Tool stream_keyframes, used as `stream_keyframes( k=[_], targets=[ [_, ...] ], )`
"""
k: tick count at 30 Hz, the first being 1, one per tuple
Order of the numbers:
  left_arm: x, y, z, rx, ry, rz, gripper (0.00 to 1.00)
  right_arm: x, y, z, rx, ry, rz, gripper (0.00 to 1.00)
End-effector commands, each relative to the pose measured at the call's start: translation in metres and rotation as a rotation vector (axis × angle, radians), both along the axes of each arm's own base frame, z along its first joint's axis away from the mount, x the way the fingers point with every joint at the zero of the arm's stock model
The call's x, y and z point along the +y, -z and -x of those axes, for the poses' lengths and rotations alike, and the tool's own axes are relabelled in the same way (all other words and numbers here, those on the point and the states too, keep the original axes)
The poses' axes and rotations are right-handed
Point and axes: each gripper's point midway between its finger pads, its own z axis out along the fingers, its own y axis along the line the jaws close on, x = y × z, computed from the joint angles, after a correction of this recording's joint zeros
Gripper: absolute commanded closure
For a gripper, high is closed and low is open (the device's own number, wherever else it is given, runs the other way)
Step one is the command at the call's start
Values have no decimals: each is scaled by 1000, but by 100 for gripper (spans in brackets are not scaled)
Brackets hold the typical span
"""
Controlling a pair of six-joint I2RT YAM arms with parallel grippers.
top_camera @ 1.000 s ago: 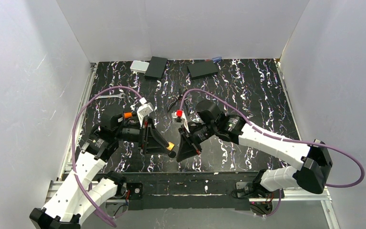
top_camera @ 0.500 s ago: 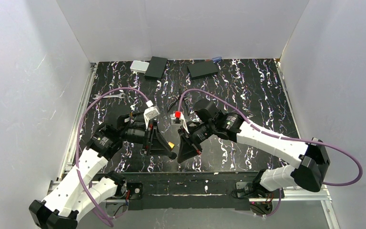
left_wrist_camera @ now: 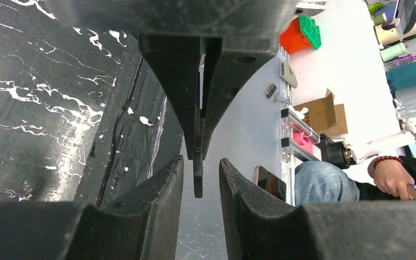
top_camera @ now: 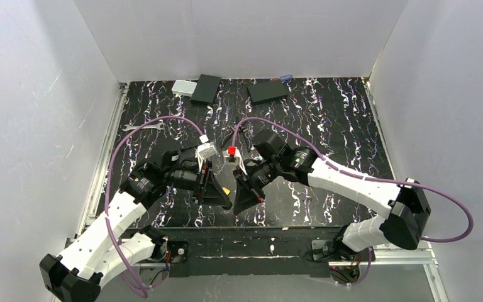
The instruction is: Unlock with the key
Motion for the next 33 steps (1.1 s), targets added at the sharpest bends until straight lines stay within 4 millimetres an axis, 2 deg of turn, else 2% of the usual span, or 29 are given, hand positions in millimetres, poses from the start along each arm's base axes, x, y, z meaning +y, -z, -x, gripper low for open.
stream_keyframes(
  k=[1, 10, 13, 17, 18, 20, 21, 22, 25, 27, 28, 30, 33],
  targets=[
    [1, 5, 5, -11, 10, -11, 72, 8, -22, -4, -32, -15, -70, 99],
    [0, 9, 4, -18, -2, -28, 81, 11, -25, -12, -37, 7, -77, 99],
    [0, 9, 4, -25, -5, -28, 98, 11, -25, -13, -37, 10, -76, 99],
    [2, 9, 1, -47, -39, -38, 100, 11, -23, -15, -40, 22, -64, 99],
    [2, 9, 0, -54, -49, -40, 100, 10, -21, -16, -46, 32, -53, 96],
    [4, 8, -3, -71, -71, -47, 100, 10, -16, -24, -75, 76, -22, 67],
    [5, 9, -5, -79, -85, -52, 100, 9, -14, -32, -97, 116, -10, 55],
    [6, 10, -7, -88, -104, -63, 100, 9, -13, -42, -122, 169, 0, 48],
    [8, 13, -16, -113, -162, -92, 100, -1, -5, -103, -215, 498, 79, 32],
    [12, 15, -23, -132, -208, -116, 100, -27, -1, -154, -226, 843, 157, 12],
    [13, 16, -27, -141, -229, -126, 100, -44, 3, -174, -214, 987, 190, 3],
    [17, 18, -34, -163, -280, -148, 100, -73, 12, -196, -173, 1177, 211, 2],
    [25, 20, -43, -194, -357, -176, 100, -100, 19, -211, -127, 1325, 231, 2]
  ],
)
